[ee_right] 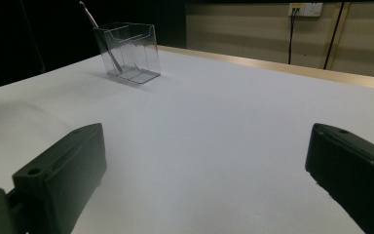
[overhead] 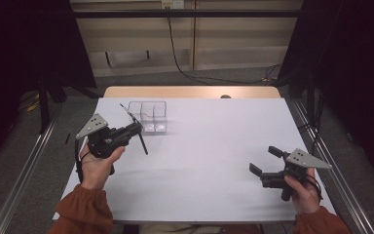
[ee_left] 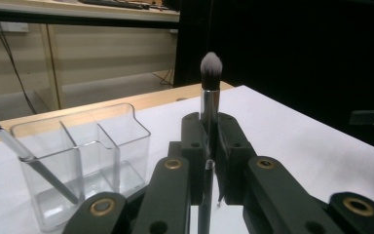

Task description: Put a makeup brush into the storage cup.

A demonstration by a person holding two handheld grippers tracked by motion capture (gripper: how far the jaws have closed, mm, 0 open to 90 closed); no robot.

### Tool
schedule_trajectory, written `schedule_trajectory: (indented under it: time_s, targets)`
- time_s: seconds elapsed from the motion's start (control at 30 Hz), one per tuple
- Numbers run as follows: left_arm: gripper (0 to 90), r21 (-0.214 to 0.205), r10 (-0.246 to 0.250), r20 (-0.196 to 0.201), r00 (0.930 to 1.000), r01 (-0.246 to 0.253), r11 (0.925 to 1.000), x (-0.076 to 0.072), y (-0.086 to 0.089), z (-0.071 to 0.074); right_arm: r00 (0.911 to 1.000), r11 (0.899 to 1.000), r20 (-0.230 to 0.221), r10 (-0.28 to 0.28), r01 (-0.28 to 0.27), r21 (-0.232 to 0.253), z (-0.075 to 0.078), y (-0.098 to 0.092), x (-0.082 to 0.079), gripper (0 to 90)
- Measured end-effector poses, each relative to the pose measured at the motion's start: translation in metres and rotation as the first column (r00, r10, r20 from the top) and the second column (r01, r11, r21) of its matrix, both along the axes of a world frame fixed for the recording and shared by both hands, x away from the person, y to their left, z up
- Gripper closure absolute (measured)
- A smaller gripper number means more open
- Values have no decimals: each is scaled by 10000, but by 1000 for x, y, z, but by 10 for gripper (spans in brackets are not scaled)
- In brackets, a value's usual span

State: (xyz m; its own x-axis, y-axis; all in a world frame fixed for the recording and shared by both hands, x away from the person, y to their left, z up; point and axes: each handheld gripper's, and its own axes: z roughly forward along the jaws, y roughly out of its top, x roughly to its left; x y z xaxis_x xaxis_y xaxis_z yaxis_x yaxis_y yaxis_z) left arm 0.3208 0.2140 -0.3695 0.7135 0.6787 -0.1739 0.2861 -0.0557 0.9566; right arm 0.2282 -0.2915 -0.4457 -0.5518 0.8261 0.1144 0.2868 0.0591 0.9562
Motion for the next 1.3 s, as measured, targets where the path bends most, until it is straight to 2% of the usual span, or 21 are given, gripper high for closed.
schedule_trajectory:
  time_s: [0.37, 0.67, 1.07, 1.3]
  targets:
    - [839, 25, 405, 199, 9990, -406, 9992, 11, 15, 13, 9997, 9996, 54, 222, -221, -167, -1, 1, 0, 3]
    - [839, 293, 696, 447, 9966, -710, 9970, 25, 12, 23, 9998, 9997, -36, 208, -209, -135, -1, 1, 0, 2]
    - [839, 264, 1144, 450, 9924, -1156, 9929, 47, 7, 28, 9997, 9996, 0, 242, -242, -153, -1, 0, 1, 1]
    - [839, 237, 1538, 469, 9870, -1551, 9876, 63, 6, 28, 9997, 9996, -9, 239, -239, -164, -1, 1, 0, 0]
